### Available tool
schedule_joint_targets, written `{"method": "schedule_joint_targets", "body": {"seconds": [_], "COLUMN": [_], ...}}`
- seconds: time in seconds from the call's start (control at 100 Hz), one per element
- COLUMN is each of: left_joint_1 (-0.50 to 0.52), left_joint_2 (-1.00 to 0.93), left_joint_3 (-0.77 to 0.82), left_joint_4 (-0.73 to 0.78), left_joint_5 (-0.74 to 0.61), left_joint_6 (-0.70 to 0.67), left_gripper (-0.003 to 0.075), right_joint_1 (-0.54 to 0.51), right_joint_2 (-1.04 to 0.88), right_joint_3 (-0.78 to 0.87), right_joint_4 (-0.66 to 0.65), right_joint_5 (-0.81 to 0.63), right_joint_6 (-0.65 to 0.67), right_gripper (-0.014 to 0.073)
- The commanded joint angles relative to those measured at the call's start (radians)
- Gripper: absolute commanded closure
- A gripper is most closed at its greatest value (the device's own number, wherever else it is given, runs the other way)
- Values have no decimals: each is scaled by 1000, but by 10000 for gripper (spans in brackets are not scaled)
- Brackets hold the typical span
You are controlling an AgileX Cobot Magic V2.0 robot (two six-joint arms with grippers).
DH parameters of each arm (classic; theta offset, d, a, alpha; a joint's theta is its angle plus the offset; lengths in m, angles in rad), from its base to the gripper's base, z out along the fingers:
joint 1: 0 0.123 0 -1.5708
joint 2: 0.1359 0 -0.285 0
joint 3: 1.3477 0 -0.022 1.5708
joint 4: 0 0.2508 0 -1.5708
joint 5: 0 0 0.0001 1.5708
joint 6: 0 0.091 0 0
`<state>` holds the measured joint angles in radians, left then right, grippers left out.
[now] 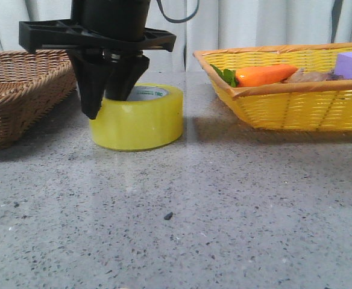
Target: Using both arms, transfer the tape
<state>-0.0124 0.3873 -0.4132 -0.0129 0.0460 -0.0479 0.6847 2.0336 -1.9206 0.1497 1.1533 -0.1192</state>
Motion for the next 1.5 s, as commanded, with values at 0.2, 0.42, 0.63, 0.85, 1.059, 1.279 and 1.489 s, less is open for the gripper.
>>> {"method": "schedule_joint_targets", "body": {"seconds": [0.2,0.42,0.63,0.85,1.059,1.279,1.489], "left_joint_1": [-6,-145,-335,-495,-625,-670,-702], "left_joint_2": [14,43,128,274,456,656,813], "left_joint_3": [-41,-112,-167,-250,-363,-498,-622], "left_joint_4": [-9,-9,-9,2,13,13,13], "left_joint_5": [-72,22,20,17,42,179,304], "left_joint_6": [-10,-7,-8,-6,20,20,74], "left_gripper": [741,739,615,494,258,240,240], "right_joint_1": [-3,-3,-3,-3,-3,-3,-3], "right_joint_2": [-116,-269,-427,-572,-683,-749,-765], "right_joint_3": [-38,-38,-38,-38,-38,-38,-38], "right_joint_4": [-15,-78,-139,-150,-185,-207,-223], "right_joint_5": [-17,-16,-35,-36,-44,-42,-32], "right_joint_6": [-5,-5,-5,-5,-5,-5,-5], "right_gripper": [368,470,666,666,666,666,666]}}
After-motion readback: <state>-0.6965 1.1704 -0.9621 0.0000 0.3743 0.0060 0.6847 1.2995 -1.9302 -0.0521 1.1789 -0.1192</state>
